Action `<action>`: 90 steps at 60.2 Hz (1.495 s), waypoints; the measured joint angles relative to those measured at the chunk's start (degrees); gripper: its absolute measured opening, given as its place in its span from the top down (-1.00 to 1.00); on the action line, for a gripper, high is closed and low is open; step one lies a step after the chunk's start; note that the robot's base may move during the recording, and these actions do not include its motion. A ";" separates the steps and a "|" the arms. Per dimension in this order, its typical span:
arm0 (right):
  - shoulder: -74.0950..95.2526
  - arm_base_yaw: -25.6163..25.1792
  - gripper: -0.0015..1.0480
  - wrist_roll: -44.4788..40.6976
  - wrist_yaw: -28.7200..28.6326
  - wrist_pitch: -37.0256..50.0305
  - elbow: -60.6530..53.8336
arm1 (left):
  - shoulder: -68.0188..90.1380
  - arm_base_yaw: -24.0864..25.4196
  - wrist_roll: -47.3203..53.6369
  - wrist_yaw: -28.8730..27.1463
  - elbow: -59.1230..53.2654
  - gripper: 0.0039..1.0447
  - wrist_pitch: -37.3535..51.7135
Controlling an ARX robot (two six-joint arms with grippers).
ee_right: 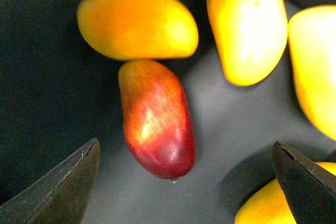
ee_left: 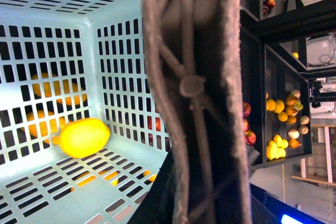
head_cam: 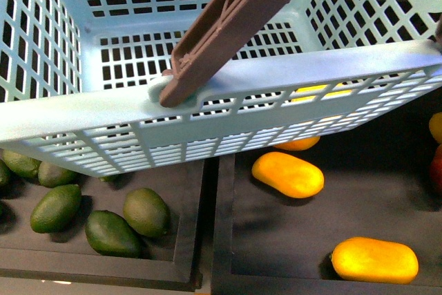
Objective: Pick lemon and mango into basket
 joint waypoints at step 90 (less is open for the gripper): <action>-18.67 4.31 -0.28 2.93 -10.38 10.60 -12.17 | 0.00 -0.04 -0.09 0.28 0.00 0.91 0.00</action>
